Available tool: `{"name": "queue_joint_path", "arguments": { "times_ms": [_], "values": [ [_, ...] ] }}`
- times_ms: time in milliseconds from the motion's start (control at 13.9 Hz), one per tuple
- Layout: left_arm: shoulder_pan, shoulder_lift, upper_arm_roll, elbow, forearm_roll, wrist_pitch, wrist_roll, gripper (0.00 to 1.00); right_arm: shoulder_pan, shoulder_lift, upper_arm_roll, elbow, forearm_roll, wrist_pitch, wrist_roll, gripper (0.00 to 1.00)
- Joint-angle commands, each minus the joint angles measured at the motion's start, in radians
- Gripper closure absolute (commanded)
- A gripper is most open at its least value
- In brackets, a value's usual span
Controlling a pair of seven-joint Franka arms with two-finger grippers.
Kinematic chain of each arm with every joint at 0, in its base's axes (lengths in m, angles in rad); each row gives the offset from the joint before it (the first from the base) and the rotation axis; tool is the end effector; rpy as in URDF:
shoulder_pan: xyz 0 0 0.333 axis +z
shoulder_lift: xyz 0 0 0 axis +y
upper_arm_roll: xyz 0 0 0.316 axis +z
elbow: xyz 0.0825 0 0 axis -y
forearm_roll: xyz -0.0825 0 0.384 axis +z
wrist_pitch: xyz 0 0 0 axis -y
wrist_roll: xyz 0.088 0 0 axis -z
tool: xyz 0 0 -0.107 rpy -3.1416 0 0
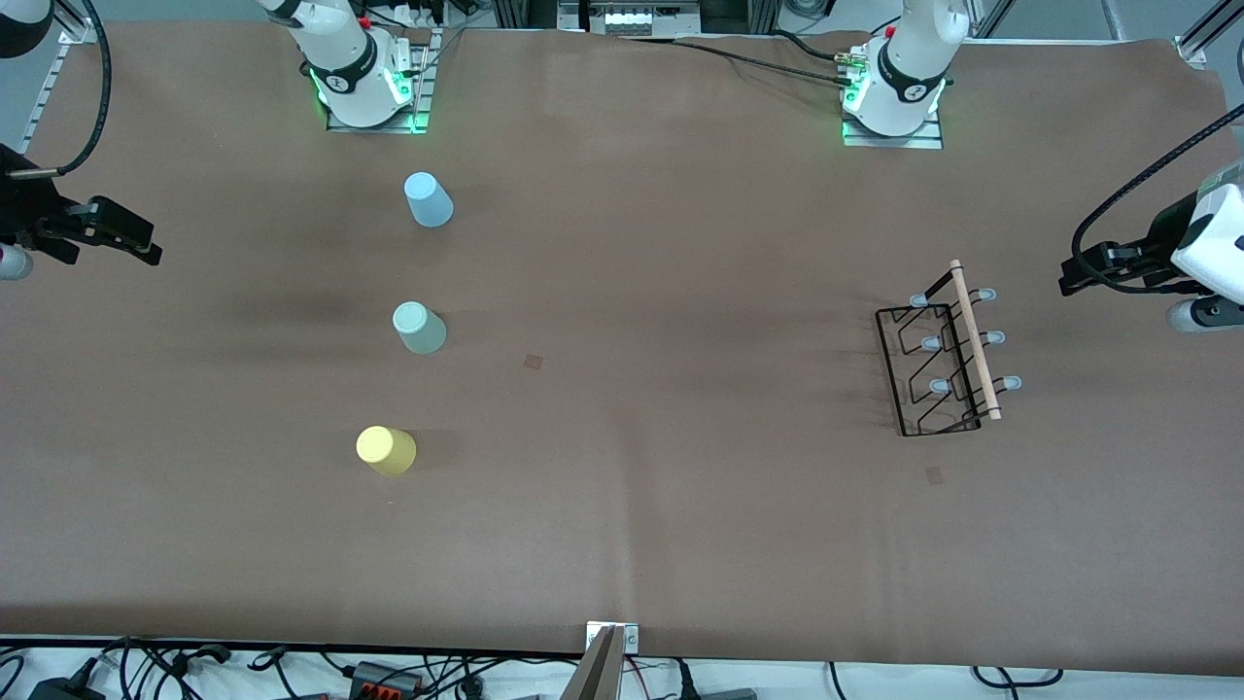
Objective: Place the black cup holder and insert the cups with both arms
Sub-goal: 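Reach the left gripper toward the wooden handle of the black rack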
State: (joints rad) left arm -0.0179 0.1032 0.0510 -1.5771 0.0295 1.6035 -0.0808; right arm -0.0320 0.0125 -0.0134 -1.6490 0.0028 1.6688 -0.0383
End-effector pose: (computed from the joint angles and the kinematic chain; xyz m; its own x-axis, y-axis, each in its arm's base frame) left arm 0.5845 0.0210 0.5656 0.9909 0.1127 -0.0736 0.1099 -0.9931 -0.0406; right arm 0.5645 -0.0253 0.5890 0.9999 -0.0074 0.0074 -0.0074 -1.0000 -0.0023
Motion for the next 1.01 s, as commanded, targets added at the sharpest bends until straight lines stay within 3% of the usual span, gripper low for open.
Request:
{"name": "queue_joint_path", "arguments": {
  "times_ms": [0,936],
  "values": [
    [-0.004,-0.016,0.000,-0.009,0.018,-0.007,0.015,0.00,0.000,-0.028,0.001,-0.023,-0.001,-0.001,0.003,0.00],
    [-0.004,0.039,0.001,-0.029,0.012,0.045,0.019,0.00,0.001,0.006,0.006,-0.011,-0.003,0.015,0.000,0.00]
  ]
}}
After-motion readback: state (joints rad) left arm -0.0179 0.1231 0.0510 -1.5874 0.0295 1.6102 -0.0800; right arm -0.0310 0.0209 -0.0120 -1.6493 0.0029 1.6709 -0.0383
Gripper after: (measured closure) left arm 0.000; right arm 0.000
